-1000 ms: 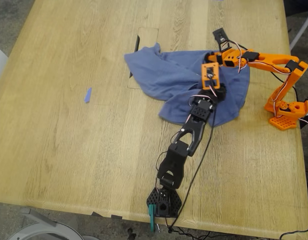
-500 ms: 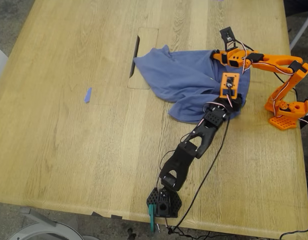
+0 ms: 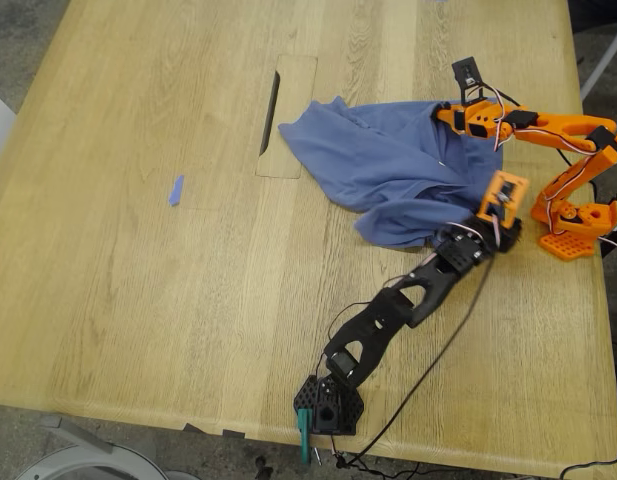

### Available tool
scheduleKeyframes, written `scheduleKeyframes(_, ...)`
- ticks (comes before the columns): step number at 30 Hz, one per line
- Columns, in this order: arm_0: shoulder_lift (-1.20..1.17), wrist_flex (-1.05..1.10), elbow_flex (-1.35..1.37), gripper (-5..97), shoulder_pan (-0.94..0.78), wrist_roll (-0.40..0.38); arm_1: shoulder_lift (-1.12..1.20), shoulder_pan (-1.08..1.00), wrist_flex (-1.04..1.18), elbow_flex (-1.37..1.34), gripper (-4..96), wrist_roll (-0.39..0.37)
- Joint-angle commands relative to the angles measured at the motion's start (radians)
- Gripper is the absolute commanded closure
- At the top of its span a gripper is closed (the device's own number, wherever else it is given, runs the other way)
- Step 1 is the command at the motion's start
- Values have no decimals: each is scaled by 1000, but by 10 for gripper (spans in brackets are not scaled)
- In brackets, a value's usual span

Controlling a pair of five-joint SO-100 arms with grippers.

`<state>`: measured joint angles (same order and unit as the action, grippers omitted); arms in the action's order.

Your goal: Fold a T-shirt

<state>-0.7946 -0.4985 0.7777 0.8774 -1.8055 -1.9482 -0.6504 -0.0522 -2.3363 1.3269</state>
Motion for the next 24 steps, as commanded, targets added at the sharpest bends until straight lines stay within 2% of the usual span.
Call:
scheduleKeyframes(1,38,-121,-328,481,-28,66,-74,8,12,-3,914,6)
scheduleKeyframes(4,233,-353,-699,393,-52,140,-101,8,29,-15,914,8)
scheduleKeyframes(8,469,-635,-1115,340,-78,207,-138,6,57,-29,914,11)
scheduleKeyframes(16,512,-647,-1106,298,-121,313,-209,6,91,-71,914,14)
scheduleKeyframes(20,560,-549,-1104,295,-147,383,-244,6,104,-100,914,14)
scheduleKeyframes(24,565,-541,-1035,294,-167,434,-272,5,118,-121,914,14)
